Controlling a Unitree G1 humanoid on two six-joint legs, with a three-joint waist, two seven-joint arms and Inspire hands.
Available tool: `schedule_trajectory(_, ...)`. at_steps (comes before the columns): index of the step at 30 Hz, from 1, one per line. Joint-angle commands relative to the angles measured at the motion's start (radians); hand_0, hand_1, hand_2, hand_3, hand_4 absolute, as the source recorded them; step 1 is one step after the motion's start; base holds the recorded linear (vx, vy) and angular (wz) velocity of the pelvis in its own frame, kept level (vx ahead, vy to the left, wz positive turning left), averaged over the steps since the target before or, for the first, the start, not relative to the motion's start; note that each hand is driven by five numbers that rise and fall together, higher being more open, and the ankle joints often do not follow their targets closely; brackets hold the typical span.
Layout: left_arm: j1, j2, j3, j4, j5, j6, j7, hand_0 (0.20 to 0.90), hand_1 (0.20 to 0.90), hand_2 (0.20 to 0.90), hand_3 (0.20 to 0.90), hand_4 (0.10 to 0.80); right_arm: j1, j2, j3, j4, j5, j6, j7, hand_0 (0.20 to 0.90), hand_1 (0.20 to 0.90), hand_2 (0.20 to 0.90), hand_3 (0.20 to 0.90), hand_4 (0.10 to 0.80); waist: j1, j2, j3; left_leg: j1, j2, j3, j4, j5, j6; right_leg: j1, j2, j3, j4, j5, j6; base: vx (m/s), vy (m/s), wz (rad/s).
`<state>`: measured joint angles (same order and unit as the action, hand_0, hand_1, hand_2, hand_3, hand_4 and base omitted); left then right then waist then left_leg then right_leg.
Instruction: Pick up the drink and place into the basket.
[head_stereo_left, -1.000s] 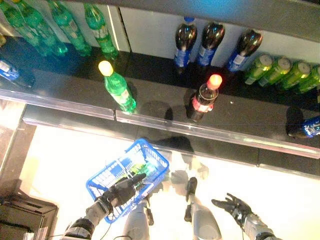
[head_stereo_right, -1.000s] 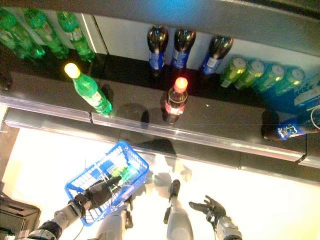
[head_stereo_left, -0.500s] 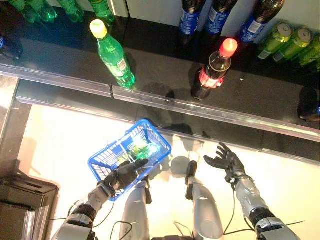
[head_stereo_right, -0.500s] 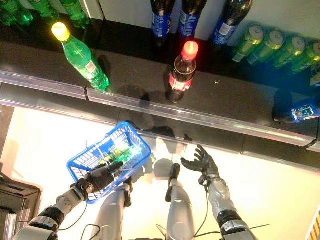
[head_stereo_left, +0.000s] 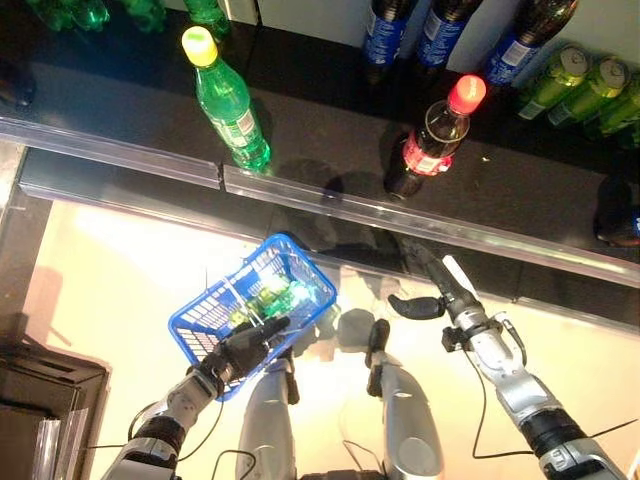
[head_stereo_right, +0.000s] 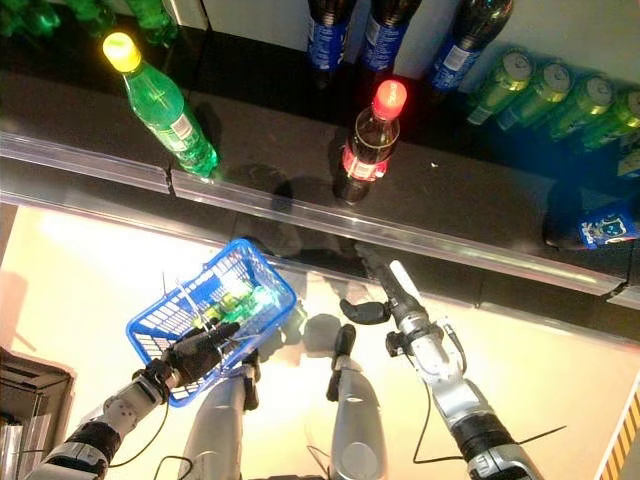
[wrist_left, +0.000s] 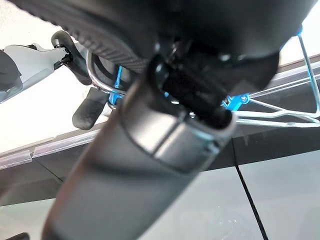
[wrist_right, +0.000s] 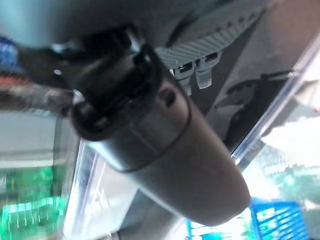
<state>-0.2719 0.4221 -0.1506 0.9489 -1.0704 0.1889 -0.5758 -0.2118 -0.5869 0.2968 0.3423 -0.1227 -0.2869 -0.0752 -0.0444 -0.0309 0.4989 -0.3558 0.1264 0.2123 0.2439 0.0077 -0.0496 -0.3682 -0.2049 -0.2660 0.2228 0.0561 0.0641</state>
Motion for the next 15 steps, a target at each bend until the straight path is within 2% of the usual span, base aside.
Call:
schedule_trajectory(1, 0.095, -0.003, -0.036, -0.146, -0.115, -0.005, -0.128, 0.300, 0.300, 0.300, 0.200, 0.100, 0.007, -0.095, -0.011, -0.165, -0.078, -0.106, -0.095, 0.900, 0.900, 0.900, 0.900, 0.800, -0.003, 0.012, -0.063, 0.004, 0.014, 0.027, 0.059, -0.054, 0.001, -0.004, -0.021, 0.051, 0.132, -0.099, 0.072, 0.000, 0.000, 0.00)
schedule_trajectory(9, 0.107, -0.009, -0.045, -0.146, -0.129, -0.020, -0.143, 0.300, 0.300, 0.300, 0.200, 0.100, 0.016, -0.141, -0.042, -0.253, -0.140, -0.171, -0.226, 0.900, 0.900, 0.900, 0.900, 0.800, -0.018, 0.021, -0.053, 0.012, 0.014, 0.036, 0.063, -0.063, 0.003, -0.001, -0.021, 0.057, 0.136, -0.107, 0.072, 0.000, 0.000, 0.00)
schedule_trajectory(15, 0.106, -0.017, -0.047, -0.137, -0.129, -0.027, -0.146, 0.300, 0.300, 0.300, 0.200, 0.100, 0.024, -0.112, -0.092, -0.294, -0.010, -0.240, -0.277, 0.900, 0.900, 0.900, 0.900, 0.800, -0.028, 0.023, -0.044, 0.019, 0.016, 0.046, 0.068, -0.072, 0.007, 0.000, -0.022, 0.063, 0.143, -0.111, 0.072, 0.000, 0.000, 0.00)
